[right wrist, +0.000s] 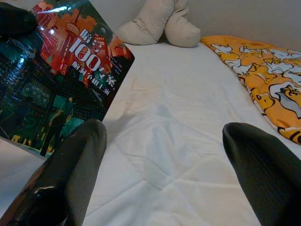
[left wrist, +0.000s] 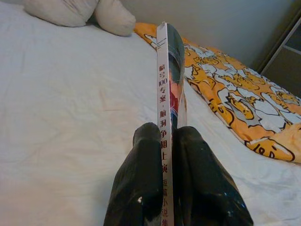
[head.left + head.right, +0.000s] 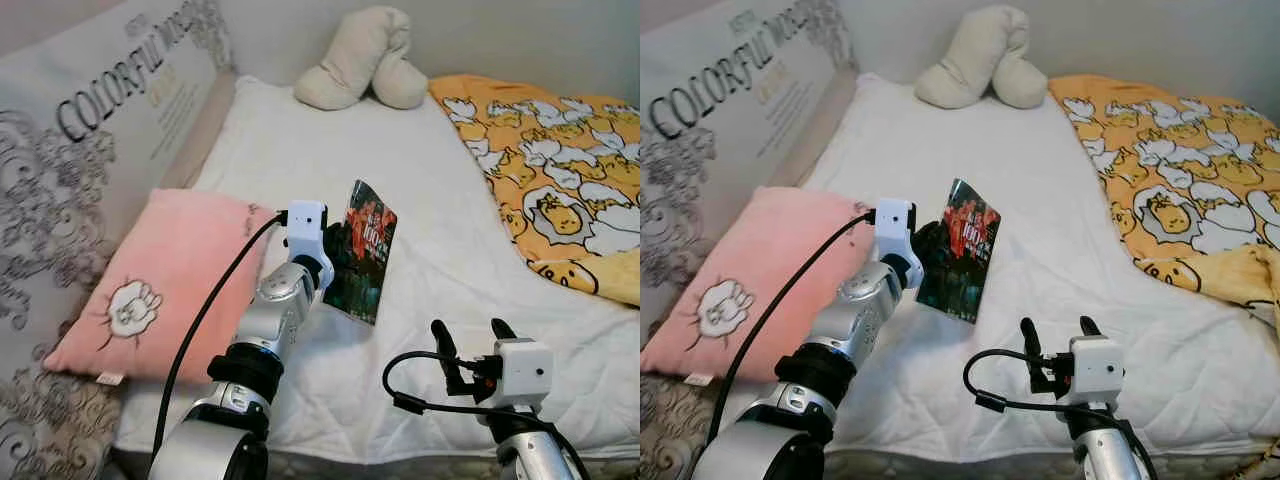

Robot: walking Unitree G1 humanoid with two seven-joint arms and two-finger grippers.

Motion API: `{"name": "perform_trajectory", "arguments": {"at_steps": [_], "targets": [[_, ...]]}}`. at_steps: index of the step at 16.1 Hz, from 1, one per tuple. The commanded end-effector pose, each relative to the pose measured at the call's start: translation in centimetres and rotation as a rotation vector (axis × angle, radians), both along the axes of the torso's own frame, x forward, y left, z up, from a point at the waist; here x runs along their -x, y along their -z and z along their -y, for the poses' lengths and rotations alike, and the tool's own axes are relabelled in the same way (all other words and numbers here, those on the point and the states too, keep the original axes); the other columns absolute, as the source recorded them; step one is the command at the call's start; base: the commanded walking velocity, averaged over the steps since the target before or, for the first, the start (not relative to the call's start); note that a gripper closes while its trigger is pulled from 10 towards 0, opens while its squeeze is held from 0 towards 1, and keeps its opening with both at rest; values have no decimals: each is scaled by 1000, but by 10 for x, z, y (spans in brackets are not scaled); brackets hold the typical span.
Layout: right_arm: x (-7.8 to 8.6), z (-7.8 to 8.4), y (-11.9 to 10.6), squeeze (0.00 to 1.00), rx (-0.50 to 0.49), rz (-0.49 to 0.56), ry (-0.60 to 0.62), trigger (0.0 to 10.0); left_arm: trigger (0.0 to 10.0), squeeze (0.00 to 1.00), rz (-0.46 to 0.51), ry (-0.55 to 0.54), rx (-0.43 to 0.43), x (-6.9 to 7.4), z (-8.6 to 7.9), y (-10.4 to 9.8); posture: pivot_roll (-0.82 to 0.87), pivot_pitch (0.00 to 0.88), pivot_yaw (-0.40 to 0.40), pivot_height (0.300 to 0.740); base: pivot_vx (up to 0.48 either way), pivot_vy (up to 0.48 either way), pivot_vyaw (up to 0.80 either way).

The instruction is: Clean up the room

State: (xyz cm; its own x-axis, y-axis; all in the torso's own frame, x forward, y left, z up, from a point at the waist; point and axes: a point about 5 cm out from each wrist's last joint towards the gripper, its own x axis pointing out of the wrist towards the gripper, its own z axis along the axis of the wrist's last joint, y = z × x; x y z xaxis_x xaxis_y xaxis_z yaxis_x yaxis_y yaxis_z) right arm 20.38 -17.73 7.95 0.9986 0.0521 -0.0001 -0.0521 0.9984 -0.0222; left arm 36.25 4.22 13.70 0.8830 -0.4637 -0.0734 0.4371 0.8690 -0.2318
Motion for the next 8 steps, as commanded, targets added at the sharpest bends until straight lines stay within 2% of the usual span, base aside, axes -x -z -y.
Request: {"name": "perform_trajectory", "arguments": {"at_steps": [1,6,7,8], "targets": [[-1,2,-2,0,-1,3,10,10000,10000,0,35,31,31,0,14,-12,-6,48,-27,740,0,0,0],[-1,2,-2,0,-1,3,10,10000,10000,0,35,31,31,0,14,-12,-6,48,-27,740,0,0,0],[-1,0,-1,0,-6,-2,1,10000,10000,0,-5,52,65,-3,19,-10,-9,55,-26,740,0,0,0],[13,-7,3,0,-19,-44,-21,10000,10000,0,-132,11,-9,-8,-5,15,-99,241,-22,740,0,0,0]]}}
